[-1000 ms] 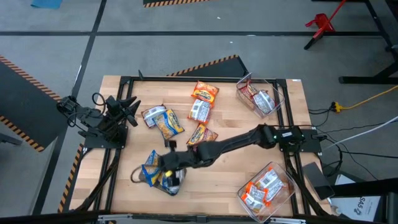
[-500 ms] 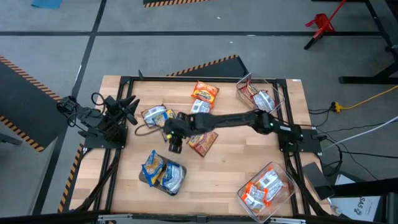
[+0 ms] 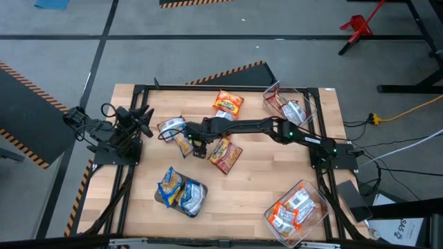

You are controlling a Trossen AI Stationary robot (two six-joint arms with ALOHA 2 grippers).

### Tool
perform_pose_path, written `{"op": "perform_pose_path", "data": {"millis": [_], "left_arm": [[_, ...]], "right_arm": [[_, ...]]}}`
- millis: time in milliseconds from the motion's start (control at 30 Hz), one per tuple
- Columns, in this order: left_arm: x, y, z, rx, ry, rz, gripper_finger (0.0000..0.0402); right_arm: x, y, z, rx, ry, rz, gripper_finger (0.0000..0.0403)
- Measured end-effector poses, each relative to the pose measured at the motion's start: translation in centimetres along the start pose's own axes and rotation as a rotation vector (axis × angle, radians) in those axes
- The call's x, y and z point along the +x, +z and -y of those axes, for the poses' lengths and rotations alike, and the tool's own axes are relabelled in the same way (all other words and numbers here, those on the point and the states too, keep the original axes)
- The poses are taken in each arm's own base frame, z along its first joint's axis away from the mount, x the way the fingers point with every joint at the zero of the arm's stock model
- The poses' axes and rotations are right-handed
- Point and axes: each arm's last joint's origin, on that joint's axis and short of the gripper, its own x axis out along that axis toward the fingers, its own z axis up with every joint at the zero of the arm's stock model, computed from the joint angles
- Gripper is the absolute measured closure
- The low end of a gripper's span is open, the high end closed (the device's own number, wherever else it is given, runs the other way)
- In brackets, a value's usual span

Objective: Sort Maruchan noodles
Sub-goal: Put the blue noodle pack into the black bin

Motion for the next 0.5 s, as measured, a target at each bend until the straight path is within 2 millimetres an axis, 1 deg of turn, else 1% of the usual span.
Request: {"op": "perform_pose_path", "data": {"millis": [200,300,400,500], "left_arm": [[0.0,0.0,-0.1,0.005,0.018,0.004,0.0262],[0.0,0.0,-0.1,0.005,0.018,0.004,0.0262],[0.0,0.0,-0.1,0.004,0.018,0.004,0.0262],[0.0,0.0,-0.1,0.005,0.018,0.004,0.0262]], "right_arm": [[2.4,-0.7,-0.1,-0.027,0.031,-0.040,0.0056],[2.5,-0.6,-0.1,-0.028,0.032,-0.033,0.0069],[2.6,-0.5,-0.1,-0.021,0.024,-0.019,0.0114],[2.6,-0.5,-0.2,-0.019,0.012,-0.009,0.0185]]}}
